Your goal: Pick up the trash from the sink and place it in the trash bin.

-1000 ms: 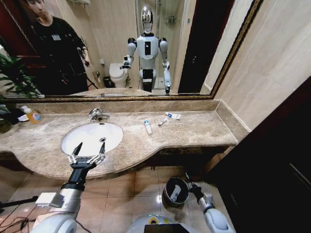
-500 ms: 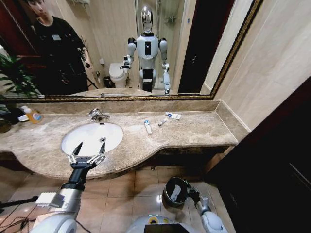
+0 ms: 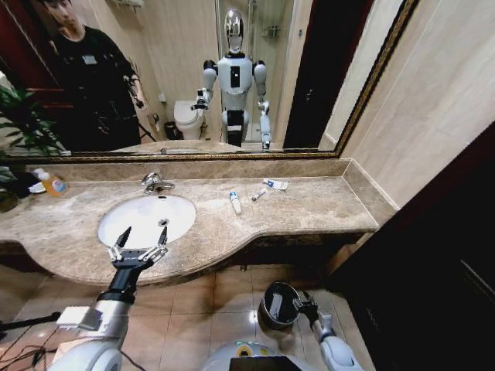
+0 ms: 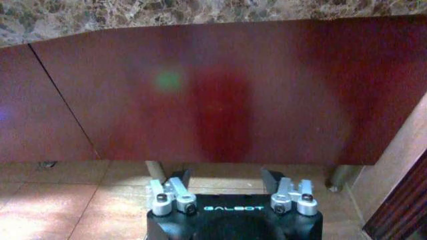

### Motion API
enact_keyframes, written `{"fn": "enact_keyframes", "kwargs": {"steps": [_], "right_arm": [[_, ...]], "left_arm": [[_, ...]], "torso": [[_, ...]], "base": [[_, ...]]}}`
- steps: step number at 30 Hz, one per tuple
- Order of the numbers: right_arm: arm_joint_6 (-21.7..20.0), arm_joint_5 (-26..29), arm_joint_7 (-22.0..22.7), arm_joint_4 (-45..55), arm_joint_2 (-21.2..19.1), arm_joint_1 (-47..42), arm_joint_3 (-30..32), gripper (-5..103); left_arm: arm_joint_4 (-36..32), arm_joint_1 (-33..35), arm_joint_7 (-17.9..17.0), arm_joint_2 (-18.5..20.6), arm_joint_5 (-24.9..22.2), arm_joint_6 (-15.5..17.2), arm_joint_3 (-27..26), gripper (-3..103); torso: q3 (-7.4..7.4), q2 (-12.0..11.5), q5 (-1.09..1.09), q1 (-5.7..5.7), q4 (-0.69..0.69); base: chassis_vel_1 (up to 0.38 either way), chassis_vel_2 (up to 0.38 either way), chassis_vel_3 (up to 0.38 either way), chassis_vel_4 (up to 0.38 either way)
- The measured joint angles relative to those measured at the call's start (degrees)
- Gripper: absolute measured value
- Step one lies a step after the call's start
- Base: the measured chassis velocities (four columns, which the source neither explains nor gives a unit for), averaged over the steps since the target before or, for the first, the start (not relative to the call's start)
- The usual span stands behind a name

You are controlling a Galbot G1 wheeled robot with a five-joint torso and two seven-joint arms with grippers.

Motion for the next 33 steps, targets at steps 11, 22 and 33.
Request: {"fn": "enact_keyframes", "kwargs": {"steps": [11, 22, 33], "right_arm": [[0.82, 0.23, 0.63, -0.11, 0.59, -0.66, 0.01, 100], [2.15, -0.93, 1.54, -3.52, 2.31, -0.56, -0.09, 100], [5.08, -2.12, 2.06, -1.7, 1.0, -3.17, -0.61, 100]], "left_arm": [[0.0, 0.0, 0.0, 0.0, 0.0, 0.0, 0.0, 100], [0.0, 0.0, 0.0, 0.0, 0.0, 0.0, 0.0, 100], [0.0, 0.0, 0.0, 0.0, 0.0, 0.0, 0.0, 100]], "torso": [[0.0, 0.0, 0.0, 0.0, 0.0], [0.0, 0.0, 0.01, 0.0, 0.0], [0.0, 0.0, 0.0, 0.0, 0.0]], "base": [[0.0, 0.0, 0.0, 0.0], [0.0, 0.0, 0.0, 0.0], [0.0, 0.0, 0.0, 0.0]]}}
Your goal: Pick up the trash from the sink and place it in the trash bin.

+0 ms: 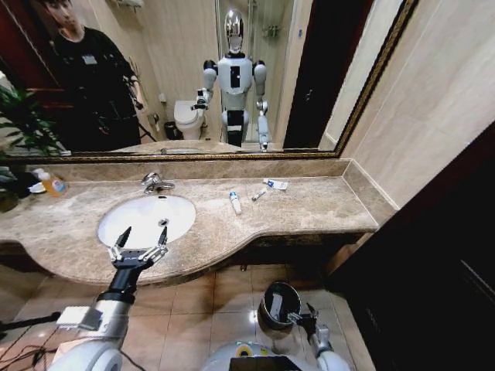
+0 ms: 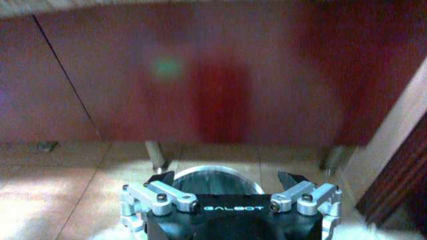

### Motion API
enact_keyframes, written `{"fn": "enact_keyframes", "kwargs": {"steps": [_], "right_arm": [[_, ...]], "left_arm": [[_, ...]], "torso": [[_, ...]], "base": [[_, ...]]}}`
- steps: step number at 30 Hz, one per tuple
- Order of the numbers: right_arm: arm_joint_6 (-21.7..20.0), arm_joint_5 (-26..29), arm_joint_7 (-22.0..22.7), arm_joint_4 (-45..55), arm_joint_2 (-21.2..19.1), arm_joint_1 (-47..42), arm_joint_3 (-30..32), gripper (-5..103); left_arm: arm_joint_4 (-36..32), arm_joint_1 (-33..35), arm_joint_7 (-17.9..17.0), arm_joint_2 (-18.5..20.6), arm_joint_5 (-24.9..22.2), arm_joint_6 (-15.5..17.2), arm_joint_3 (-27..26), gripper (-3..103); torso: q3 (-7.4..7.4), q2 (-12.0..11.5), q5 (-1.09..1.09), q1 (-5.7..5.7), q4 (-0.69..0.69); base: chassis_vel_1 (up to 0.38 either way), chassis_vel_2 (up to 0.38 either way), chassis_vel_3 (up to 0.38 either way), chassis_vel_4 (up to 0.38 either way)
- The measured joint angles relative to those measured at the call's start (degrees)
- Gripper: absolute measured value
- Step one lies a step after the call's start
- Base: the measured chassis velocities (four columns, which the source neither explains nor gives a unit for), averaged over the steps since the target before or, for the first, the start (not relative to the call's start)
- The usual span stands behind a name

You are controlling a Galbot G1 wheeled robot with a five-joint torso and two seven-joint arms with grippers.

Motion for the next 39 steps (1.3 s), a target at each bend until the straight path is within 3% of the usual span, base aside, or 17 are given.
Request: {"fn": "enact_keyframes", "kwargs": {"steps": [6, 8, 13, 22, 32, 36, 39], "right_arm": [[-0.25, 2.16, 0.66, 10.17, -1.81, -4.44, -0.14, 100], [-0.71, 3.09, 1.18, 18.86, -1.89, -8.14, -0.6, 100], [-1.16, 2.15, 1.16, 31.7, -1.77, -13.98, -1.23, 100], [-1.76, 0.16, 1.54, 45.58, -1.97, -18.35, -2.09, 100], [-8.33, -1.62, 1.79, 49.42, -2.98, -10.56, -2.9, 100], [-10.14, 0.51, -4.9, 47.75, -6.78, -2.65, -4.0, 100], [-11.99, 2.66, -7.28, 46.52, -8.58, 1.22, -4.9, 100]], "left_arm": [[0.0, 0.0, 0.0, 0.0, 0.0, 0.0, 0.0, 100], [0.0, 0.0, 0.0, 0.0, 0.0, 0.0, 0.0, 100], [0.0, 0.0, 0.0, 0.0, 0.0, 0.0, 0.0, 100], [0.0, 0.0, 0.0, 0.0, 0.0, 0.0, 0.0, 100], [0.0, 0.0, 0.0, 0.0, 0.0, 0.0, 0.0, 100], [0.0, 0.0, 0.0, 0.0, 0.0, 0.0, 0.0, 100], [0.0, 0.0, 0.01, 0.0, 0.0, 0.0, 0.0, 100]], "torso": [[0.0, 0.0, -0.01, 0.0, 0.0], [0.0, 0.0, 0.01, 0.0, 0.0], [0.0, 0.0, 0.0, 0.0, 0.0], [0.0, 0.0, -0.01, 0.0, 0.0], [0.0, 0.0, 0.0, 0.0, 0.0], [0.01, 0.0, 0.01, 0.0, 0.01], [0.01, 0.0, 0.01, 0.0, 0.0]], "base": [[0.0, 0.0, 0.0, 0.0], [0.0, 0.0, 0.0, 0.0], [0.0, 0.0, 0.0, 0.0], [0.0, 0.0, 0.0, 0.0], [0.0, 0.0, 0.0, 0.0], [0.0, 0.0, 0.0, 0.0], [0.0, 0.0, 0.0, 0.0]]}}
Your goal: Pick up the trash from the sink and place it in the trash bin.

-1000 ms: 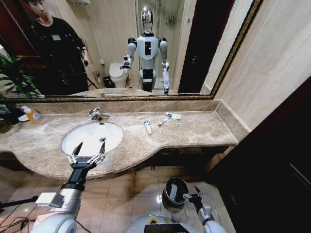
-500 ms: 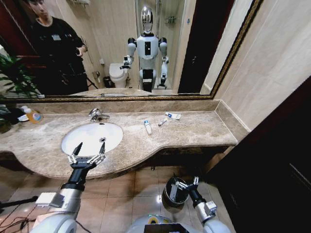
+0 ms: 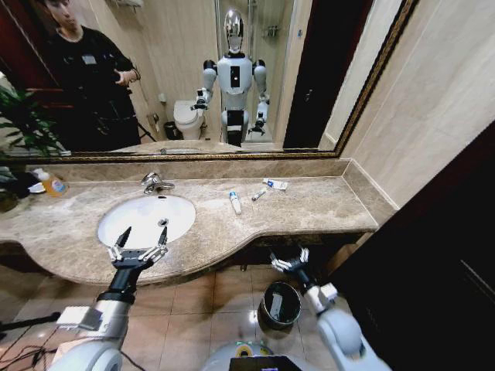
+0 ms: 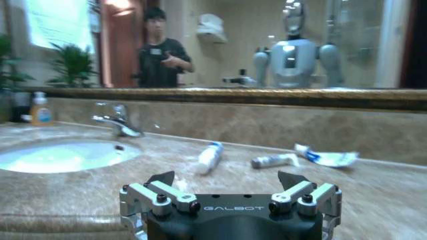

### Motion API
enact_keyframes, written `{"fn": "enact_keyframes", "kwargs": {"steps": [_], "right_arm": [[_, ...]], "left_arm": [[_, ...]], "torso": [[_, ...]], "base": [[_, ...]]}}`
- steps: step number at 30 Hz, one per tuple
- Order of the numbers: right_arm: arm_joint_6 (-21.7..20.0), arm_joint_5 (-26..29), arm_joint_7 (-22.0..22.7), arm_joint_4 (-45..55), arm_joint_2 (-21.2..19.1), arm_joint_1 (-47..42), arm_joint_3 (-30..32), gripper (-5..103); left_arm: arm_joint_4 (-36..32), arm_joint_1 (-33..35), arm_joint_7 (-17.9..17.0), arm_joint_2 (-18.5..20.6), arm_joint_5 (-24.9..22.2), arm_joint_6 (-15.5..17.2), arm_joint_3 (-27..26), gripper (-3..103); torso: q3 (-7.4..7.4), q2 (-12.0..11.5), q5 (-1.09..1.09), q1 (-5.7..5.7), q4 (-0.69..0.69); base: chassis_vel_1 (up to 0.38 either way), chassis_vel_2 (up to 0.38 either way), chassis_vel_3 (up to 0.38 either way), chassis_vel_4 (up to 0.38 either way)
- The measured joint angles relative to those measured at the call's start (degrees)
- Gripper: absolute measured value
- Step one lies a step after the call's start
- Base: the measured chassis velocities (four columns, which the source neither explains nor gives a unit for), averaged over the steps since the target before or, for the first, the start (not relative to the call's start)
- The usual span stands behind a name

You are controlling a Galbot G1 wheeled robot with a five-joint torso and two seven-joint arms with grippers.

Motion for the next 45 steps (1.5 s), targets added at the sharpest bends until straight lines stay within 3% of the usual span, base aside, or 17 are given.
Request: {"fn": "enact_keyframes", "kwargs": {"steps": [4, 10, 23, 33, 45], "right_arm": [[-3.83, 3.0, 0.22, -1.43, -1.95, 5.47, -2.94, 100], [-7.89, 5.94, 5.49, -6.41, -2.53, 16.23, -10.72, 100], [-11.27, 10.62, 12.08, -17.43, -0.41, 30.64, -19.67, 100], [-12.11, 12.48, 12.59, -22.27, -0.29, 38.13, -23.48, 100], [-15.15, 15.14, 20.78, -27.4, 5.22, 44.2, -29.67, 100]], "left_arm": [[0.0, 0.0, 0.0, 0.0, 0.0, 0.0, 0.0, 100], [0.0, 0.0, 0.0, 0.0, 0.0, 0.0, 0.0, 100], [0.0, 0.0, 0.0, 0.0, 0.0, 0.0, 0.0, 100], [0.0, 0.0, 0.0, -0.01, 0.0, 0.0, 0.0, 100], [0.0, 0.0, -0.01, 0.0, 0.0, 0.0, 0.0, 100]], "torso": [[0.0, 0.0, -0.01, 0.0, 0.0], [0.0, 0.0, -0.01, 0.0, 0.0], [0.0, 0.0, -0.02, 0.0, 0.0], [0.0, 0.0, -0.02, 0.0, 0.0], [0.0, 0.0, -0.02, 0.0, 0.0]], "base": [[0.0, 0.0, 0.0, 0.0], [0.0, 0.0, 0.0, 0.0], [0.0, 0.0, 0.0, 0.0], [0.0, 0.0, 0.0, 0.0], [0.0, 0.0, 0.0, 0.0]]}}
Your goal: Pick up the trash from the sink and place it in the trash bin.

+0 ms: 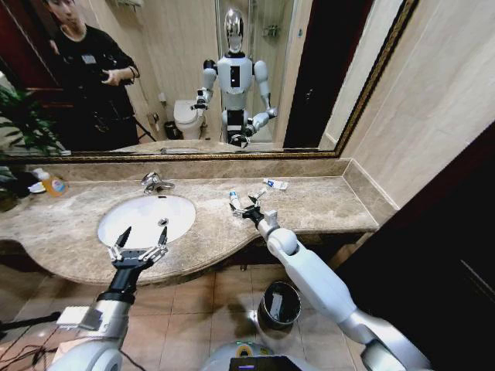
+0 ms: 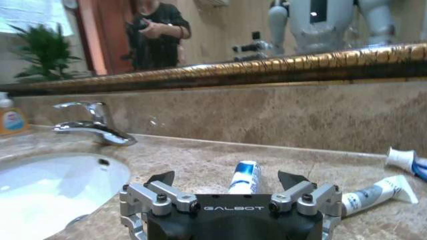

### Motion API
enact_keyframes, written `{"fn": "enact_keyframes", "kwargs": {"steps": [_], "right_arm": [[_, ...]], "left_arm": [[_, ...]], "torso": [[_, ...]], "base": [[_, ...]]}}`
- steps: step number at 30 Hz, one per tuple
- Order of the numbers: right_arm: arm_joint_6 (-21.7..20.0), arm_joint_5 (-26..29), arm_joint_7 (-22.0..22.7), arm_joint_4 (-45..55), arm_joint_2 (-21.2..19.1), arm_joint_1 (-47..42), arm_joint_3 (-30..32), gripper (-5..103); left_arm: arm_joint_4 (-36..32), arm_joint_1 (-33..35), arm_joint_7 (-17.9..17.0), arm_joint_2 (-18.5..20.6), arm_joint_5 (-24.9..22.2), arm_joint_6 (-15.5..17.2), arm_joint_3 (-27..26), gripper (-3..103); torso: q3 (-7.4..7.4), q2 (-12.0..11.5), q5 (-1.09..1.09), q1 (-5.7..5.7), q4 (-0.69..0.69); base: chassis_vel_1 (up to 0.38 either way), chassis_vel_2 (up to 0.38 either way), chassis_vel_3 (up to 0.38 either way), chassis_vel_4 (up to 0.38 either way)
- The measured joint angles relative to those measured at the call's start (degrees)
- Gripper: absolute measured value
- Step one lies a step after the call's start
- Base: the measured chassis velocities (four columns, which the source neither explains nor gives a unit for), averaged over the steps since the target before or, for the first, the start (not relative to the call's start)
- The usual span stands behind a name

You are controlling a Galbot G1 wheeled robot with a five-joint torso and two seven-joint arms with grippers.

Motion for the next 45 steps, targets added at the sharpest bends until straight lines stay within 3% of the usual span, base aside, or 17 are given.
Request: {"fn": "enact_keyframes", "kwargs": {"steps": [9, 19, 24, 26, 27, 32, 40, 45], "right_arm": [[-3.64, 1.17, 8.5, -2.68, 2.95, 1.52, -1.39, 100], [-5.06, 1.9, 10.52, -3.02, 4.18, 1.07, -1.51, 102], [-5.07, 1.89, 10.54, -3.7, 4.45, 1.02, -1.59, 86], [-5.05, 1.79, 10.49, -4.51, 4.75, 1.09, -1.6, 76], [-5.05, 1.79, 10.49, -4.51, 4.75, 1.09, -1.6, 76], [-4.74, 1.53, 10.36, -5.36, 5.22, 1.43, -1.44, 48], [-3.8, 1.21, 10.35, -4.67, 4.2, 1.06, -1.13, 27], [-3.46, 0.83, 10.39, -3.81, 3.41, 0.58, -0.84, 25]], "left_arm": [[0.0, 0.0, 0.0, 0.0, 0.0, 0.0, 0.0, 100], [0.0, 0.0, 0.0, 0.0, 0.0, 0.0, 0.0, 100], [0.0, 0.0, 0.0, 0.0, 0.0, 0.0, 0.0, 100], [0.0, 0.0, 0.0, 0.0, 0.0, 0.0, 0.0, 100], [0.0, 0.0, 0.0, 0.0, 0.0, 0.0, 0.0, 100], [0.0, 0.0, 0.0, 0.0, 0.0, 0.0, 0.0, 100], [0.0, 0.0, 0.0, 0.0, 0.0, 0.0, 0.0, 100], [0.0, 0.0, 0.0, 0.0, 0.0, 0.0, 0.0, 100]], "torso": [[0.0, 0.0, 0.0, 0.0, 0.0], [0.0, 0.0, 0.02, 0.0, 0.0], [0.0, 0.0, 0.01, 0.0, 0.0], [0.0, 0.0, 0.01, 0.0, 0.0], [0.0, 0.0, 0.01, 0.0, 0.0], [0.0, 0.0, 0.01, 0.0, 0.0], [0.0, 0.01, 0.02, 0.0, 0.0], [0.0, 0.01, 0.02, 0.0, 0.0]], "base": [[0.0, 0.0, 0.0, 0.0], [0.0, 0.0, 0.0, 0.0], [0.0, 0.0, 0.0, 0.0], [0.0, 0.0, 0.0, 0.0], [0.0, 0.0, 0.0, 0.0], [0.0, 0.0, 0.0, 0.0], [0.0, 0.0, 0.0, 0.0], [0.0, 0.0, 0.0, 0.0]]}}
